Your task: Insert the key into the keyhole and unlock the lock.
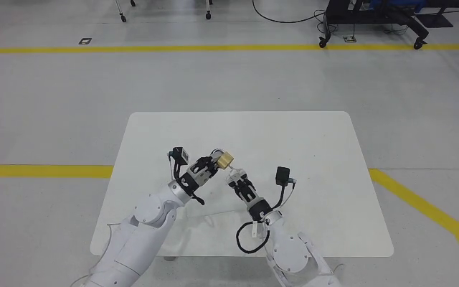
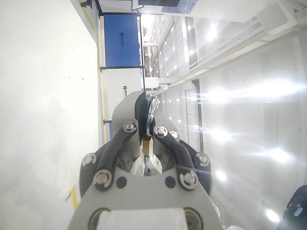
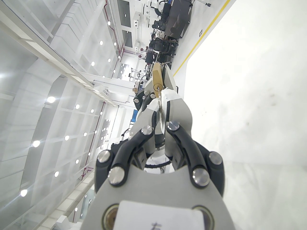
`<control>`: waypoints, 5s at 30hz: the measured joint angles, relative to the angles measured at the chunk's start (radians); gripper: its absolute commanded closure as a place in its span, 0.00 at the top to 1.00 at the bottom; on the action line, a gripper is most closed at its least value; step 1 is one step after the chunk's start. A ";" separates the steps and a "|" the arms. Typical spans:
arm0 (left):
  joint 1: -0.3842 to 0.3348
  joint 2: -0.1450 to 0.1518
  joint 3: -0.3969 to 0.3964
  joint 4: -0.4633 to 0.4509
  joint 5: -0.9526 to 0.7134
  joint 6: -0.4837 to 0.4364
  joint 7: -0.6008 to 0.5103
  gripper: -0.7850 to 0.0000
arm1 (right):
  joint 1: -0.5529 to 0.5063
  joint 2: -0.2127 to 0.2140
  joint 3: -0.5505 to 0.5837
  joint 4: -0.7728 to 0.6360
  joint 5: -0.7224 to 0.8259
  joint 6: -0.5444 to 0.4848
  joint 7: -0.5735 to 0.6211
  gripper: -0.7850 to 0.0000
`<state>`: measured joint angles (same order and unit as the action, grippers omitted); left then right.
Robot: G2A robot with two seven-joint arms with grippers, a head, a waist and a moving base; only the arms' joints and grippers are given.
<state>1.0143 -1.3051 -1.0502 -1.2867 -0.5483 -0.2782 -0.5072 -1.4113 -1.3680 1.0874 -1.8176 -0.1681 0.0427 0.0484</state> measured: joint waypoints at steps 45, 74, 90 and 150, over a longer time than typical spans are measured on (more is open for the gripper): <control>-0.010 -0.021 -0.018 0.008 0.073 0.037 -0.061 0.00 | -0.018 -0.012 0.007 -0.025 -0.067 0.031 0.018 0.86; 0.050 -0.020 -0.066 -0.069 0.251 -0.002 0.106 0.00 | -0.064 -0.004 0.048 -0.072 -0.088 0.052 0.087 0.00; 0.065 -0.025 -0.067 -0.091 0.273 0.004 0.108 0.00 | -0.051 -0.006 0.047 -0.061 -0.081 0.068 0.090 0.00; -0.042 -0.046 -0.123 0.097 -0.241 0.567 -0.188 0.00 | -0.115 0.009 0.128 -0.063 0.168 -0.340 0.246 0.00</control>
<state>0.9725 -1.3510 -1.1730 -1.1893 -0.7894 0.2889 -0.6950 -1.5264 -1.3590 1.2152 -1.8802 -0.0001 -0.2973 0.2944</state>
